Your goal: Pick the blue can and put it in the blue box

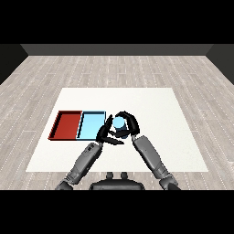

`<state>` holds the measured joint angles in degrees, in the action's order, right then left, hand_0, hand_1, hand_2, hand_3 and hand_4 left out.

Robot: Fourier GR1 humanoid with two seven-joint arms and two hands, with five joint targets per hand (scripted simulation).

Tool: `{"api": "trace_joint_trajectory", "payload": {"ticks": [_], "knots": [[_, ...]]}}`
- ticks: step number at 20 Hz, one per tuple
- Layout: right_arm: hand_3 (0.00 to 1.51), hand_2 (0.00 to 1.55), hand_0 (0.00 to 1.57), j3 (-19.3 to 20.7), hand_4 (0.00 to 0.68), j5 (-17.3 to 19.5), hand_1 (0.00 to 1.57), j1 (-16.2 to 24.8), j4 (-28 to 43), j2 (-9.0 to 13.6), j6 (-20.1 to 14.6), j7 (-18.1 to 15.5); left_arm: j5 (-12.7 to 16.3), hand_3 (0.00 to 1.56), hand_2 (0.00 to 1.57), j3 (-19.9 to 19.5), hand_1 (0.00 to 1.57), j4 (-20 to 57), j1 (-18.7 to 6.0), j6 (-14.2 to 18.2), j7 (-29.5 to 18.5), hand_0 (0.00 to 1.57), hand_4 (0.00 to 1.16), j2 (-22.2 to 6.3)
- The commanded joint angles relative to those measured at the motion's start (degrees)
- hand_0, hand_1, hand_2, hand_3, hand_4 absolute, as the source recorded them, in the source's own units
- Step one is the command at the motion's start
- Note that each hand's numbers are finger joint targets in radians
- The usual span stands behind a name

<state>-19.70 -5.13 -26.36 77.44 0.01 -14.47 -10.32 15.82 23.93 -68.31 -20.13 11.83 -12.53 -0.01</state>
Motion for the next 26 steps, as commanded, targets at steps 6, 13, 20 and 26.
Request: {"api": "trace_joint_trajectory", "payload": {"ticks": [6, 13, 20, 26], "knots": [[1.42, 1.47, 1.48, -2.9, 0.618, -1.0, 1.48, 3.4, 0.0, 0.0, 1.1, -3.8, 0.1, 0.00, 0.00, -0.1, 0.00, 4.5, -1.4, -1.2, -3.1, 0.00, 0.00, 0.0], [1.41, 1.46, 1.45, -4.2, 0.574, -2.2, 1.45, 0.0, -0.7, 0.0, -1.2, -1.3, -1.0, 0.00, 0.00, -1.1, 0.00, -1.3, -0.6, -2.4, 0.6, 0.00, 0.00, 0.0], [1.40, 1.46, 1.48, -9.0, 0.541, -5.4, 1.48, -3.3, -3.6, 0.0, -6.1, -3.2, 5.7, 0.00, 0.00, 6.3, 0.00, 4.3, -7.0, 6.7, -2.0, 0.00, 0.00, 0.0], [1.41, 1.46, 1.50, -7.6, 0.565, -7.1, 1.50, -4.2, -2.0, 0.0, -3.8, -0.2, 3.3, 0.00, 0.00, 7.3, 0.00, 7.6, -9.8, 11.0, 2.8, 0.00, 0.00, -0.1]]}}
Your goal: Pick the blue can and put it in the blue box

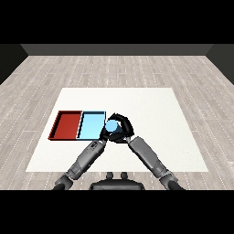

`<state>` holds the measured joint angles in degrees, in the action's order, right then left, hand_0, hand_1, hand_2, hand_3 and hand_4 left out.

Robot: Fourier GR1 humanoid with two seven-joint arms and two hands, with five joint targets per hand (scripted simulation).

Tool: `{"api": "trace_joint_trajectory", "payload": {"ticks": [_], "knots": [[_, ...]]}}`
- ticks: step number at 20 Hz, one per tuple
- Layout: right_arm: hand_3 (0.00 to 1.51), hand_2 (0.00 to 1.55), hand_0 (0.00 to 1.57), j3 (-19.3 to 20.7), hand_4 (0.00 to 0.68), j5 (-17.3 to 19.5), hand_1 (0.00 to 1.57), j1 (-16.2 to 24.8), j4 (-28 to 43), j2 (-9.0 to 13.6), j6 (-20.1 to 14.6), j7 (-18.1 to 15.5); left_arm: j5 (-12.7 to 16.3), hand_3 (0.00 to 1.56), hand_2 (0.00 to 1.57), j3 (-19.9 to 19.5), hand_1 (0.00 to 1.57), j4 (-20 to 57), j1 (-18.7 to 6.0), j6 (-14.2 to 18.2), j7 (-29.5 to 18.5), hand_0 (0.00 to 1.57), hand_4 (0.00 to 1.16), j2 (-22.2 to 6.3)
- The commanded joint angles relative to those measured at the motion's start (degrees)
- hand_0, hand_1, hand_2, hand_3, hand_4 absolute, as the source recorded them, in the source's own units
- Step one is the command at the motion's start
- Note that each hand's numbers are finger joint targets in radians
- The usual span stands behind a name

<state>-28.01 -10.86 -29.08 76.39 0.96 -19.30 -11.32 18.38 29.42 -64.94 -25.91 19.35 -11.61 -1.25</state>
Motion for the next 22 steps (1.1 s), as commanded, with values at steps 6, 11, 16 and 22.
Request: {"api": "trace_joint_trajectory", "payload": {"ticks": [6, 11, 16, 22], "knots": [[1.40, 1.46, 1.48, -1.6, 0.559, -1.2, 1.48, 1.4, 0.6, -0.9, -0.2, -0.9, -9.1, 0.00, 0.00, 1.8, 0.00, 1.1, -3.5, 3.7, 4.5, 0.00, 0.00, -0.9], [1.41, 1.46, 1.48, -1.6, 0.583, -2.1, 1.48, -0.8, 2.6, -0.9, 0.4, 2.0, 1.5, 0.42, 0.72, 1.8, 0.73, -0.5, -4.8, 8.7, 4.2, 0.73, 0.69, 1.1], [1.40, 1.45, 1.48, -5.0, 0.592, -2.8, 1.48, -0.9, 1.3, -0.9, -2.4, -0.6, -2.6, 0.56, 0.78, 1.6, 0.70, 1.7, -3.5, 8.9, 1.9, 0.70, 0.66, 1.1], [1.39, 1.43, 1.44, 1.2, 0.520, -6.9, 1.44, 0.1, -1.5, -0.9, 2.8, -2.4, 4.5, 1.43, 1.56, 0.3, 1.57, 2.5, -4.4, 10.1, -5.7, 1.57, 0.64, 1.2]]}}
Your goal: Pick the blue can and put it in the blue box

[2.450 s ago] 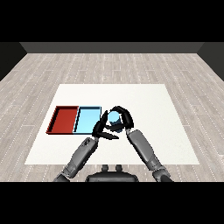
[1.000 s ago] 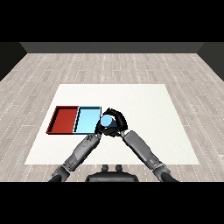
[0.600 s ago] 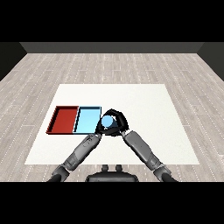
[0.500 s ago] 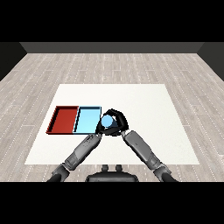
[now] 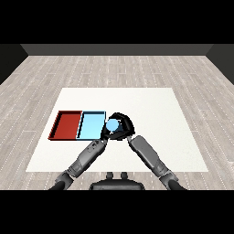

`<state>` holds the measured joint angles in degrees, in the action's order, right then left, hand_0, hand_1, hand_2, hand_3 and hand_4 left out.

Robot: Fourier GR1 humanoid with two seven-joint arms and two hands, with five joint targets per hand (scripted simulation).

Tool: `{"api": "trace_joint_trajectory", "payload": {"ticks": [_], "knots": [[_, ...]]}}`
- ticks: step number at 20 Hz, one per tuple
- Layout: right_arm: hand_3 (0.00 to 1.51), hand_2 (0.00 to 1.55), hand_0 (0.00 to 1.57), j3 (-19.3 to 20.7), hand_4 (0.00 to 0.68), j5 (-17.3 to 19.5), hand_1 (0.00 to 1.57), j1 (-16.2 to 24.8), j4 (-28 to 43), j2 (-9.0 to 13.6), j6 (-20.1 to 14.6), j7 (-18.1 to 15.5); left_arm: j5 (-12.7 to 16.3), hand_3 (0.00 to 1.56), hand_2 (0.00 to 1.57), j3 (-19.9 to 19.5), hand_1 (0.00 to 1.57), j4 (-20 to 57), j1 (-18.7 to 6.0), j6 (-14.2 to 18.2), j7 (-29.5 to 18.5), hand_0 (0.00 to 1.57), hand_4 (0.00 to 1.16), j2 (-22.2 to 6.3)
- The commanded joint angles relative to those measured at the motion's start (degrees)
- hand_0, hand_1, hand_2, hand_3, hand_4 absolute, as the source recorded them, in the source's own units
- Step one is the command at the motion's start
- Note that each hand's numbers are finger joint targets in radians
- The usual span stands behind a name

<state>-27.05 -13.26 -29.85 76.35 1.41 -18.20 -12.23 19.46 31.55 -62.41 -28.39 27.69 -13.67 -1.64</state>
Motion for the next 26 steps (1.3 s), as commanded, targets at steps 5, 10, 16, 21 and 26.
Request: {"api": "trace_joint_trajectory", "payload": {"ticks": [5, 10, 16, 21, 26], "knots": [[0.00, 0.00, 0.00, 0.5, 0.000, 1.5, 0.00, 2.8, 1.9, -1.3, 0.6, 3.8, 3.0, 1.47, 1.55, -1.4, 1.57, 1.0, -0.9, 4.9, -10.4, 1.57, 1.04, 1.6], [0.00, 0.00, 0.00, 1.7, 0.000, 2.0, 0.00, 0.8, 0.5, -1.4, 0.8, 3.9, 3.9, 1.47, 1.55, -2.2, 1.57, 2.0, -1.7, 3.5, -12.0, 1.57, 1.04, 1.6], [0.00, 0.00, 0.00, 0.4, 0.000, 4.9, 0.00, 6.8, 6.9, -1.4, -4.9, 2.9, 1.7, 1.47, 1.57, -0.6, 1.57, 3.1, -2.2, 6.3, -13.6, 1.57, 1.14, 1.6], [0.00, 0.00, 0.00, 8.6, 0.000, -0.5, 0.00, 7.9, 12.3, 1.5, 3.2, 4.4, 1.6, 1.48, 1.57, 0.2, 1.57, 4.6, 0.0, 7.2, -17.0, 1.57, 1.14, 1.6], [0.00, 0.00, 0.00, 9.7, 0.000, -2.6, 0.00, 14.6, 16.8, 3.8, 9.9, 1.3, -4.4, 1.47, 1.57, -5.7, 1.57, 6.1, 0.5, 5.5, -14.1, 1.57, 1.13, 1.2]]}}
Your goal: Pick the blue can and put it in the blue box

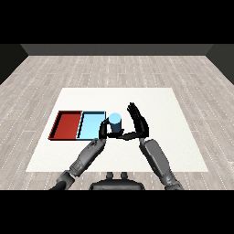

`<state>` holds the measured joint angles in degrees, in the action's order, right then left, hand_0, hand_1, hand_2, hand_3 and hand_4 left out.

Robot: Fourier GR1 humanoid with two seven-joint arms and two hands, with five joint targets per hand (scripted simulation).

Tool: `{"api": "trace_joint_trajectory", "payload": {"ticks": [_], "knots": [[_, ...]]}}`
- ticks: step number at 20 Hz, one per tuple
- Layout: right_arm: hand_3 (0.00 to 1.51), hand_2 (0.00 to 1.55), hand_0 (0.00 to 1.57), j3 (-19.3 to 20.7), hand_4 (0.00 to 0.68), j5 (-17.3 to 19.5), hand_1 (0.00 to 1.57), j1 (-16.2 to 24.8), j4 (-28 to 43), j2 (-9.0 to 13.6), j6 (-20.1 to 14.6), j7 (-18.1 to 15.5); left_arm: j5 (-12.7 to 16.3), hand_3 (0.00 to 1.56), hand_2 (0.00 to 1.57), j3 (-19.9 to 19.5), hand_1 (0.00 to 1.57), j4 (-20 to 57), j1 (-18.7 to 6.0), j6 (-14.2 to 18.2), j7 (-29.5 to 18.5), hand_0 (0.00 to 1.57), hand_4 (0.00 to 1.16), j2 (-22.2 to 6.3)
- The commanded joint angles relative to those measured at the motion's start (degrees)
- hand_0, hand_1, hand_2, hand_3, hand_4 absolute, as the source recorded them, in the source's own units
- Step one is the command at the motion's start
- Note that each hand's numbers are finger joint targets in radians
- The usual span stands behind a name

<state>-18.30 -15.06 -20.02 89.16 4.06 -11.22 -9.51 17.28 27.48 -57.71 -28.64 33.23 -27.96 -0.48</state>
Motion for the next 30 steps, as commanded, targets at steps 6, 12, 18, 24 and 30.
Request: {"api": "trace_joint_trajectory", "payload": {"ticks": [6, 12, 18, 24, 30], "knots": [[0.00, 0.00, 0.00, 5.6, 0.000, -2.4, 0.00, 12.2, 15.4, 6.6, 3.1, -1.5, -1.9, 1.48, 1.56, -7.0, 1.57, -0.6, -1.1, -1.2, 4.9, 1.57, 1.15, -10.0], [0.00, 0.00, 0.00, 11.3, 0.000, -4.7, 0.00, 10.4, 9.8, 6.4, 4.1, -3.1, -4.0, 1.48, 1.54, -11.3, 1.55, 12.9, -6.7, 0.4, 9.4, 1.55, 1.11, -13.3], [0.00, 0.00, 0.00, 10.8, 0.000, -5.2, 0.00, 9.6, 8.5, 3.9, 4.5, -3.7, -4.9, 1.49, 1.56, -14.2, 1.57, 28.9, -12.4, -5.6, 11.7, 1.57, 1.06, -15.6], [0.00, 0.00, 0.00, 11.9, 0.000, -5.2, 0.00, 9.2, 3.7, 2.9, 5.2, -5.4, -8.4, 1.46, 1.56, -14.1, 1.57, 44.7, -17.3, -6.7, 10.1, 1.57, 1.03, -12.6], [0.00, 0.00, 0.00, 15.9, 0.000, -6.9, 0.00, 8.1, -1.5, 5.0, 7.7, -6.6, -6.5, 1.19, 1.22, -17.6, 1.25, 52.4, -18.7, -4.9, 11.1, 1.25, 0.94, -8.9]]}}
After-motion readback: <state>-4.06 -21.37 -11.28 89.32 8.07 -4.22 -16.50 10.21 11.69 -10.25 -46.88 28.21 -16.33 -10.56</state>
